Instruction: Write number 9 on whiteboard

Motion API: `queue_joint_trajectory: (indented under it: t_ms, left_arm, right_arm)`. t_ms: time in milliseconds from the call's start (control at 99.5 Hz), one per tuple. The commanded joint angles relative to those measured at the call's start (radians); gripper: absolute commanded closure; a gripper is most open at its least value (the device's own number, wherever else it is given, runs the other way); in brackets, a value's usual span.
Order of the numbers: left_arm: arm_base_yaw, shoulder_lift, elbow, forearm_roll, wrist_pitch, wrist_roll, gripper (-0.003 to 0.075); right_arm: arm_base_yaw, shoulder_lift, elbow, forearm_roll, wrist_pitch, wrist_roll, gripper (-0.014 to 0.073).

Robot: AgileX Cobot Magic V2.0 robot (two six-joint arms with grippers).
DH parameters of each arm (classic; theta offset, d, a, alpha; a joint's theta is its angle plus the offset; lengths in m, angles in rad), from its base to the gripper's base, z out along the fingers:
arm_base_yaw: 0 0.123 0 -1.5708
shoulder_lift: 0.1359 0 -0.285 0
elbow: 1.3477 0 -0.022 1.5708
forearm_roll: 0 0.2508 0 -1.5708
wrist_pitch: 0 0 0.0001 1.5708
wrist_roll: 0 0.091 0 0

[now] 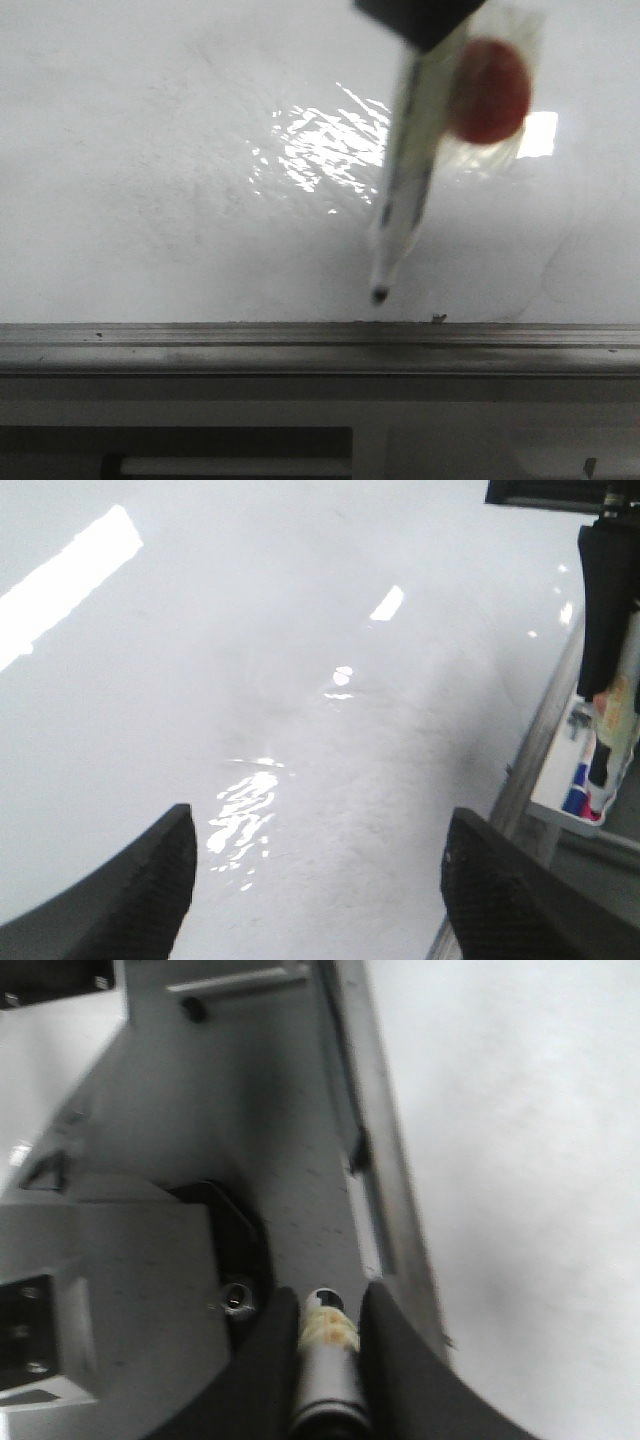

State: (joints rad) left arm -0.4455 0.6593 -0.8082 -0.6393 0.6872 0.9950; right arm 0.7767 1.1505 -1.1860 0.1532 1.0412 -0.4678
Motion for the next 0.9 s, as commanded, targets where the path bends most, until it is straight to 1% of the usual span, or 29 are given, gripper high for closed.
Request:
queue_joint_trajectory:
  t_ms: [0, 80, 90, 151, 201, 281, 352, 382, 442, 543, 673, 754, 894]
  left_arm:
    - [0.053, -0.058, -0.028, -0.036, -0.043, -0.062, 0.023]
    - [0.095, -0.102, -0.028, -0.017, -0.043, -0.122, 0.023]
    - [0.126, -0.136, -0.026, -0.007, -0.043, -0.19, 0.0253]
    - [0.134, -0.15, -0.021, -0.009, -0.043, -0.231, 0.0294]
    - [0.139, -0.158, -0.008, -0.01, -0.045, -0.258, 0.0337]
    - [0.139, -0.164, 0.021, -0.019, -0.048, -0.269, 0.0419]
    - [0.139, -0.166, 0.05, -0.043, -0.048, -0.276, 0.0499]
    - [0.139, -0.166, 0.064, -0.059, -0.048, -0.276, 0.0535]
    - [0.139, -0.166, 0.083, -0.097, -0.048, -0.276, 0.0617]
    - [0.137, -0.166, 0.099, -0.149, -0.048, -0.276, 0.0742]
    - [0.137, -0.166, 0.1, -0.16, -0.046, -0.276, 0.0741]
    - [0.137, -0.166, 0.1, -0.16, -0.046, -0.276, 0.0741]
    - [0.137, -0.166, 0.1, -0.16, -0.042, -0.276, 0.0741]
  right_arm:
    - [0.024, -0.08, -0.062, -0.153, -0.049, 0.094, 0.0623]
    - [0.044, -0.169, -0.051, -0.192, -0.175, 0.137, 0.0623]
    - [0.051, -0.259, 0.01, -0.219, -0.324, 0.194, 0.0624]
    - [0.051, -0.319, 0.079, -0.263, -0.42, 0.215, 0.0624]
    - [0.051, -0.368, 0.158, -0.307, -0.476, 0.217, 0.0624]
    - [0.051, -0.429, 0.307, -0.429, -0.589, 0.219, 0.0624]
    - [0.047, -0.461, 0.434, -0.518, -0.694, 0.267, 0.0624]
    - [0.044, -0.466, 0.47, -0.532, -0.728, 0.299, 0.0624]
    - [0.027, -0.466, 0.519, -0.532, -0.768, 0.323, 0.0624]
    - [-0.018, -0.439, 0.524, -0.532, -0.794, 0.358, 0.0624]
    - [-0.098, -0.403, 0.507, -0.516, -0.864, 0.369, 0.0625]
    - [-0.133, -0.378, 0.501, -0.513, -0.868, 0.405, 0.0625]
    - [-0.164, -0.339, 0.501, -0.513, -0.863, 0.409, 0.0626]
